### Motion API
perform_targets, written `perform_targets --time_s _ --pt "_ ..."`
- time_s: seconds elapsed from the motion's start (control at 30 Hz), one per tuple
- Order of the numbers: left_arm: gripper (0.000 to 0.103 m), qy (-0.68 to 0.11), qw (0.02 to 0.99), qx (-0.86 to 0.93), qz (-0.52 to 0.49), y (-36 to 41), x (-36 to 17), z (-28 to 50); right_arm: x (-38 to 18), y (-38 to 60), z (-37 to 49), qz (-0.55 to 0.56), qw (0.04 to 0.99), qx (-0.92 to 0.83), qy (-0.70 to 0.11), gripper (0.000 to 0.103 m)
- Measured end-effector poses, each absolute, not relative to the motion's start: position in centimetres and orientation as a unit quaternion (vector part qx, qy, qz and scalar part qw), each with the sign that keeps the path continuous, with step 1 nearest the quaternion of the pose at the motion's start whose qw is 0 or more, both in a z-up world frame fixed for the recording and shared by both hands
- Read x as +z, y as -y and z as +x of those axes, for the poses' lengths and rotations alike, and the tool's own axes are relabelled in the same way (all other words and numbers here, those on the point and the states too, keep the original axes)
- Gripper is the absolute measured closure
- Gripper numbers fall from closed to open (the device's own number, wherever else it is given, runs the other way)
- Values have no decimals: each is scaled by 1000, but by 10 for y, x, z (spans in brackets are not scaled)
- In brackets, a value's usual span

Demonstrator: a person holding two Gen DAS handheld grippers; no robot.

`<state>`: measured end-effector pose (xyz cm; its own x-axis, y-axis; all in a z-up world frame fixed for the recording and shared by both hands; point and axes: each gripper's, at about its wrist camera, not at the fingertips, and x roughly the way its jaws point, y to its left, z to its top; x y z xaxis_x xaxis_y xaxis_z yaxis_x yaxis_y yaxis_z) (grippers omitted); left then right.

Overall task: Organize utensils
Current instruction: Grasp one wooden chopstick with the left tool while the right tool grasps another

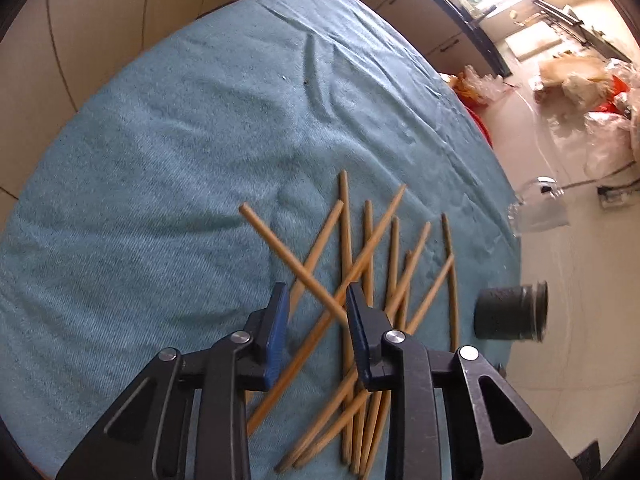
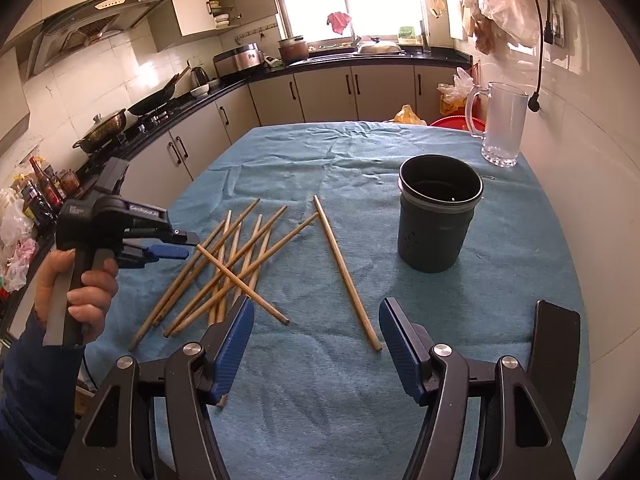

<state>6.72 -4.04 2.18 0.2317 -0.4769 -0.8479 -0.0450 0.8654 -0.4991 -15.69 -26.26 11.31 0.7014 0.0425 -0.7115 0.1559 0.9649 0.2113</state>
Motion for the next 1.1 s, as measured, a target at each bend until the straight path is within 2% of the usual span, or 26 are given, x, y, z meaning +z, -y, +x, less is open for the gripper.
perform_targets --time_s 0.1,0.2,0.37,0.57,0.63,0.7,0.83,1.1 --pt "75 -610 750 -134 -218 44 18 74 112 266 -155 130 913 -32 -386 33" --pt "86 -608 756 -122 -206 48 14 81 111 269 -153 128 913 -35 -387 33" --pt "97 -602 761 -125 -208 46 13 85 109 273 -145 124 910 -45 -393 33" --pt "97 -578 776 -149 -203 38 28 75 106 276 -105 114 896 -61 -425 34" --pt "97 -571 782 -155 -198 38 33 71 105 274 -83 103 891 -61 -439 40" --pt "97 -561 788 -164 -194 36 39 67 101 272 -58 93 881 -55 -460 41" --pt "97 -548 796 -176 -187 33 48 61 81 271 -10 71 858 -60 -505 58" --pt "97 -526 808 -199 -178 28 62 49 42 267 45 34 817 -72 -571 63"
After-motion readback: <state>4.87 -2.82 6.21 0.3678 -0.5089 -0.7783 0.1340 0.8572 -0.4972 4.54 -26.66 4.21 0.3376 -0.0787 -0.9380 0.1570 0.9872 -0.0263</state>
